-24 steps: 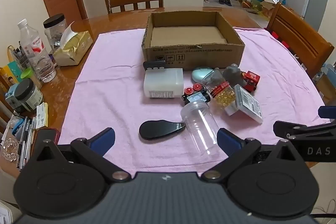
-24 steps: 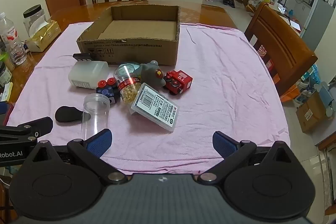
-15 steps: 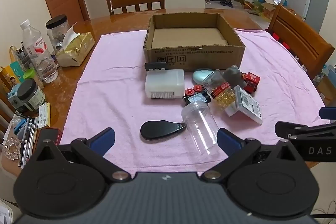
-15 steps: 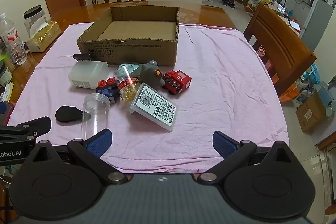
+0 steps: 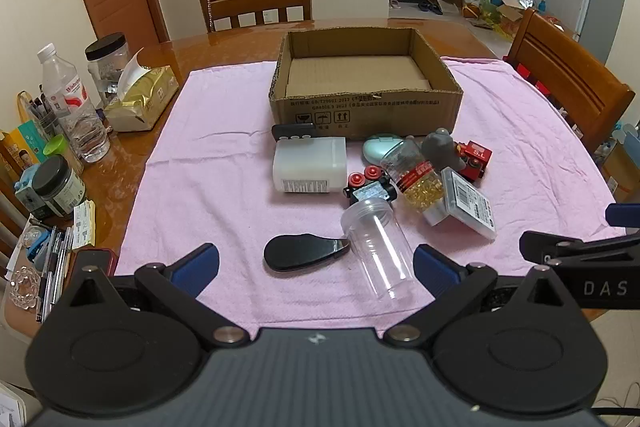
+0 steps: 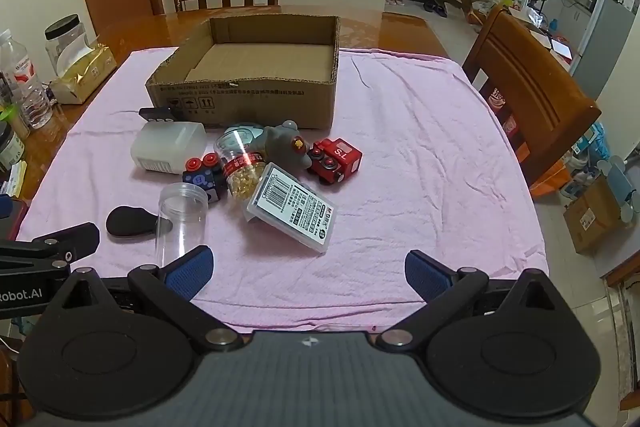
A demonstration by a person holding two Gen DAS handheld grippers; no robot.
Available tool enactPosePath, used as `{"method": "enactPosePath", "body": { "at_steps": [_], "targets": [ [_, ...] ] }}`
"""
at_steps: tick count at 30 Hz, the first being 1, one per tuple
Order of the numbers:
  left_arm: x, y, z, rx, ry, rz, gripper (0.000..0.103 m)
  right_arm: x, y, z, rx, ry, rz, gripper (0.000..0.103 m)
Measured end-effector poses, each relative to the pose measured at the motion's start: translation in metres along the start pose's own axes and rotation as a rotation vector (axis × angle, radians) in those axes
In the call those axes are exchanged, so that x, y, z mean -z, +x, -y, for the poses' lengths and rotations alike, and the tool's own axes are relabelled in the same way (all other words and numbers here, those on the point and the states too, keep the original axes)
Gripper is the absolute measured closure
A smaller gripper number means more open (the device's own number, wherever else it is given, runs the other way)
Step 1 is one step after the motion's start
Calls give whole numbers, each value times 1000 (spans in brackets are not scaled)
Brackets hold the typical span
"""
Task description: Organize rigid objects
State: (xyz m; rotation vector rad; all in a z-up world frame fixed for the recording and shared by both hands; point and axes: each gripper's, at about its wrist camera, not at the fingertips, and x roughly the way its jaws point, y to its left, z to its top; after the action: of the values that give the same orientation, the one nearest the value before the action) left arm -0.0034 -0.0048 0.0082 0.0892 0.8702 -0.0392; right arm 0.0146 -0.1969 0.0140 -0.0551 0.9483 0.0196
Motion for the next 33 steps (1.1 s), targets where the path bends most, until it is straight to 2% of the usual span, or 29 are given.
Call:
{"method": "enactPosePath", "body": {
  "at_steps": [33],
  "targets": [
    [-6, -5, 2, 0, 6, 5, 1, -6, -3, -2, 1, -2, 16, 0]
  ]
}}
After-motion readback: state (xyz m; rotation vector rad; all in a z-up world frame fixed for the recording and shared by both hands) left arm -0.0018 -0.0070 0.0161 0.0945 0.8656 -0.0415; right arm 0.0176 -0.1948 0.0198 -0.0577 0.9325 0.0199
